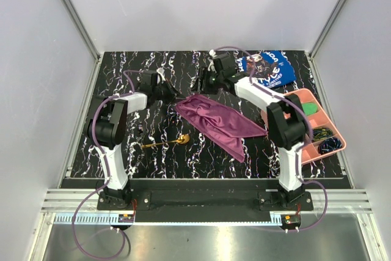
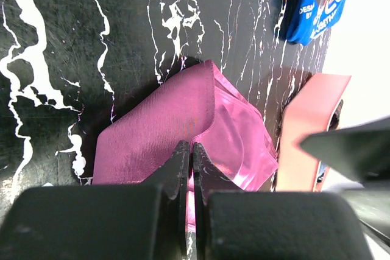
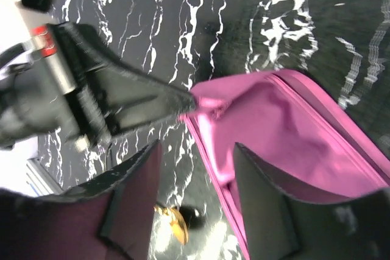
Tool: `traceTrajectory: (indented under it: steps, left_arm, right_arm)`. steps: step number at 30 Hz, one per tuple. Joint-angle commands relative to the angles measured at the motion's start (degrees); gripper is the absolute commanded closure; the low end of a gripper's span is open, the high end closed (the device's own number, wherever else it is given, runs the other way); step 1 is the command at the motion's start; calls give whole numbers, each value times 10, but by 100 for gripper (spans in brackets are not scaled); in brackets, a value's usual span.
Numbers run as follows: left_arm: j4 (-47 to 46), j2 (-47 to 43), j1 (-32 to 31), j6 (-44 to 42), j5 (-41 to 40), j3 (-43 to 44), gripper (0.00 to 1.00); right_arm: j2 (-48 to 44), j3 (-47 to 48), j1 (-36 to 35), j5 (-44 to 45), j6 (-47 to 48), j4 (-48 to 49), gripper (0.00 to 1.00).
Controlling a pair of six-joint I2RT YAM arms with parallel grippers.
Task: Fold the napkin into a case and place the utensils inside
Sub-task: Pick up the crumpled napkin from the center of the board.
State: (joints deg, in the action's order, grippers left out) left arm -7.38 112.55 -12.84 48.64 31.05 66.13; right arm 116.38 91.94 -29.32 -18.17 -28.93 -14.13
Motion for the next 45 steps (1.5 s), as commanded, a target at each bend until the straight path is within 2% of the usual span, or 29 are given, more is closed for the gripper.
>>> traceTrajectory:
  steps: [1, 3, 6, 14, 25, 33, 40, 44, 45]
  left_arm:
    - [-16, -31, 1, 8, -9, 21, 100]
    - [-5, -30, 6, 1, -19, 33, 100]
    - [24, -16, 9, -11, -24, 68, 100]
    - [20, 6, 10, -3, -20, 74, 100]
    - [17, 3, 9, -4, -20, 69, 100]
    - [14, 3, 10, -5, -17, 63, 100]
    - [12, 4, 9, -2, -17, 63, 100]
    - [10, 3, 9, 0, -17, 61, 100]
    - [10, 2, 9, 0, -17, 61, 100]
  right_arm:
    - [58, 24, -6, -29, -70, 40, 53]
    - [61, 1, -6, -27, -86, 76, 59]
    - [73, -12, -6, -34, -98, 102, 60]
    - [97, -13, -7, -51, -140, 153, 48]
    - [140, 8, -6, -70, -188, 200, 45]
    - [151, 15, -6, -70, -184, 237, 49]
    - [164, 17, -7, -81, -185, 291, 48]
    - [185, 39, -6, -84, -189, 284, 52]
    - [186, 41, -6, -84, -189, 284, 57]
